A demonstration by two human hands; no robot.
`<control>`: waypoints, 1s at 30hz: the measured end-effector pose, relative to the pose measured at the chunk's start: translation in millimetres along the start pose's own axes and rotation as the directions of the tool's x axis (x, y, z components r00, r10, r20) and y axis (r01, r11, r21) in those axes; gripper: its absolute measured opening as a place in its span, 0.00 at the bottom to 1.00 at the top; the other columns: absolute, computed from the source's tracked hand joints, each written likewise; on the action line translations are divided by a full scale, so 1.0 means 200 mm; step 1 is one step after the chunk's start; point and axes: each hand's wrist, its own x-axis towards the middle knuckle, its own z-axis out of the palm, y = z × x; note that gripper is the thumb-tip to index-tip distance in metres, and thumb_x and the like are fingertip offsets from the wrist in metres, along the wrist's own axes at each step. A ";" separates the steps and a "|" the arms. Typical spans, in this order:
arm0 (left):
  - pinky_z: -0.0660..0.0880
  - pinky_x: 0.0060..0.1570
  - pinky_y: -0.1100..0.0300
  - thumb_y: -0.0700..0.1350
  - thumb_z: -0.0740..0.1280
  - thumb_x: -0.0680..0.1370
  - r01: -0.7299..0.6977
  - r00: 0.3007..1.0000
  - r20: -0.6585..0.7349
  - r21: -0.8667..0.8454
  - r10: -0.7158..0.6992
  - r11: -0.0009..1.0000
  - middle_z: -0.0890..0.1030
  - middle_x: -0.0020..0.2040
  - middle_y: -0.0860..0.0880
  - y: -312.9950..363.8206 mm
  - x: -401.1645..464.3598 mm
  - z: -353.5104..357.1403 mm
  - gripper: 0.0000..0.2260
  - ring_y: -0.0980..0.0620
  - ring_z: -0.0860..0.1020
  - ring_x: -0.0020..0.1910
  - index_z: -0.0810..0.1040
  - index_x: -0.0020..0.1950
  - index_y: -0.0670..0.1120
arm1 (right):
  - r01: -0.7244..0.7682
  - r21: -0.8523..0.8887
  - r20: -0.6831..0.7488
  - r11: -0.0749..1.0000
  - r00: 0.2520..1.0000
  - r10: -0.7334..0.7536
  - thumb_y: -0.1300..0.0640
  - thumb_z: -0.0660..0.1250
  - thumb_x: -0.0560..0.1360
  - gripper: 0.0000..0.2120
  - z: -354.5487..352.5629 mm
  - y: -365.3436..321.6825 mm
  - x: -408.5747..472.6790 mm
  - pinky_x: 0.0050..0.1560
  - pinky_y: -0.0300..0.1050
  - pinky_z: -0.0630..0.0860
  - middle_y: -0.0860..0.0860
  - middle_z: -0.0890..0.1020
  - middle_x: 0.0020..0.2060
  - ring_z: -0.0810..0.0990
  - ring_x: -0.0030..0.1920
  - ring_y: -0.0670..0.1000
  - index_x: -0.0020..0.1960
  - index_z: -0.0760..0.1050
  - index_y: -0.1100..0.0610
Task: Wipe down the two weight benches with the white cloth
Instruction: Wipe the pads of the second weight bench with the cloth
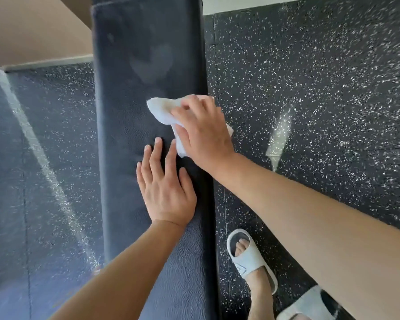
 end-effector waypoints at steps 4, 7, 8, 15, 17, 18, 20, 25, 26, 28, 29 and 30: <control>0.53 0.82 0.41 0.49 0.58 0.83 -0.009 1.000 0.020 -0.001 0.009 1.000 0.60 0.85 0.48 0.00 0.00 0.00 0.27 0.43 0.56 0.85 0.64 0.83 0.54 | 0.163 -0.181 0.100 0.970 0.984 -0.146 0.50 0.57 0.83 0.13 -0.01 -0.01 0.30 0.51 0.54 0.70 0.50 0.78 0.61 0.74 0.57 0.58 0.60 0.78 0.52; 0.52 0.83 0.41 0.51 0.57 0.83 -0.016 0.999 0.034 0.002 0.016 1.000 0.58 0.86 0.49 -0.02 0.00 0.01 0.28 0.44 0.54 0.85 0.61 0.84 0.55 | 0.246 -0.248 0.192 0.937 0.961 -0.201 0.50 0.53 0.84 0.16 -0.01 -0.04 0.49 0.55 0.52 0.69 0.49 0.75 0.64 0.73 0.60 0.57 0.63 0.76 0.51; 0.52 0.83 0.41 0.51 0.57 0.83 -0.018 0.999 0.039 -0.003 0.018 1.000 0.58 0.86 0.49 -0.02 0.00 0.01 0.28 0.44 0.54 0.85 0.61 0.85 0.56 | 0.260 -0.259 0.215 0.930 0.954 -0.207 0.50 0.52 0.84 0.17 0.00 -0.05 0.56 0.57 0.52 0.70 0.49 0.74 0.65 0.72 0.60 0.56 0.65 0.75 0.50; 0.49 0.83 0.43 0.51 0.57 0.84 -0.044 0.999 0.029 -0.024 0.045 0.999 0.58 0.86 0.48 -0.02 0.01 0.01 0.28 0.44 0.54 0.86 0.61 0.85 0.55 | 0.297 -0.346 0.288 0.890 0.936 -0.200 0.51 0.52 0.84 0.17 0.07 -0.13 0.95 0.61 0.53 0.70 0.51 0.73 0.67 0.71 0.63 0.57 0.67 0.73 0.51; 0.49 0.83 0.43 0.51 0.57 0.84 -0.047 0.998 0.030 -0.022 0.047 0.999 0.59 0.86 0.48 -0.03 0.00 0.00 0.27 0.43 0.54 0.85 0.61 0.85 0.55 | 0.256 -0.360 0.269 0.897 0.949 -0.163 0.51 0.54 0.83 0.17 0.10 -0.14 0.96 0.60 0.52 0.70 0.50 0.73 0.67 0.71 0.63 0.57 0.68 0.74 0.50; 0.50 0.83 0.43 0.51 0.57 0.84 -0.045 0.999 0.026 -0.021 0.045 0.999 0.59 0.86 0.48 -0.03 0.00 0.00 0.27 0.43 0.55 0.85 0.62 0.84 0.54 | 0.238 -0.358 0.251 0.903 0.956 -0.152 0.51 0.55 0.83 0.17 0.11 -0.15 0.95 0.59 0.51 0.70 0.49 0.73 0.66 0.71 0.62 0.56 0.68 0.74 0.49; 0.50 0.83 0.43 0.51 0.57 0.84 -0.040 0.999 0.028 -0.023 0.041 0.999 0.60 0.85 0.48 -0.02 0.00 -0.01 0.27 0.43 0.55 0.85 0.63 0.84 0.54 | 0.190 -0.345 0.213 0.919 0.970 -0.121 0.52 0.57 0.83 0.16 0.11 -0.17 0.90 0.58 0.50 0.70 0.49 0.73 0.66 0.72 0.62 0.56 0.68 0.74 0.49; 0.52 0.83 0.43 0.50 0.59 0.83 -0.012 0.999 0.048 -0.054 0.015 0.998 0.62 0.84 0.47 0.00 0.00 -0.07 0.26 0.42 0.58 0.84 0.65 0.83 0.53 | 0.257 -0.265 0.246 0.929 0.950 -0.192 0.50 0.58 0.83 0.14 0.08 -0.21 0.62 0.56 0.53 0.71 0.49 0.75 0.64 0.72 0.62 0.57 0.65 0.76 0.50; 0.52 0.83 0.43 0.49 0.60 0.83 -0.006 0.999 0.047 -0.069 0.010 0.998 0.63 0.84 0.47 0.01 0.00 -0.08 0.26 0.42 0.58 0.84 0.66 0.83 0.53 | 0.300 -0.223 0.266 0.927 0.934 -0.239 0.50 0.58 0.83 0.13 0.06 -0.21 0.55 0.55 0.54 0.71 0.49 0.76 0.62 0.73 0.60 0.57 0.63 0.77 0.51; 0.54 0.82 0.43 0.49 0.62 0.82 0.011 0.999 0.036 -0.098 -0.008 0.995 0.67 0.82 0.48 0.02 0.02 -0.10 0.26 0.43 0.61 0.83 0.69 0.81 0.53 | 0.369 -0.145 0.278 0.918 0.906 -0.320 0.51 0.60 0.82 0.12 0.03 -0.18 0.45 0.51 0.55 0.71 0.50 0.78 0.60 0.74 0.56 0.58 0.61 0.78 0.52; 0.57 0.80 0.44 0.49 0.63 0.80 0.027 0.999 0.030 -0.108 -0.024 0.994 0.70 0.80 0.48 0.02 0.04 -0.11 0.25 0.43 0.64 0.81 0.72 0.79 0.52 | 0.394 -0.114 0.278 0.912 0.894 -0.352 0.52 0.62 0.82 0.11 0.02 -0.16 0.42 0.49 0.55 0.71 0.50 0.79 0.59 0.74 0.54 0.58 0.60 0.79 0.53; 0.60 0.77 0.45 0.48 0.64 0.79 0.048 0.999 0.020 -0.121 -0.046 0.992 0.73 0.77 0.49 0.02 0.06 -0.12 0.24 0.43 0.68 0.78 0.75 0.76 0.51 | 0.411 -0.092 0.280 0.907 0.885 -0.373 0.52 0.63 0.82 0.11 0.01 -0.14 0.40 0.47 0.55 0.70 0.50 0.79 0.58 0.74 0.52 0.58 0.59 0.79 0.54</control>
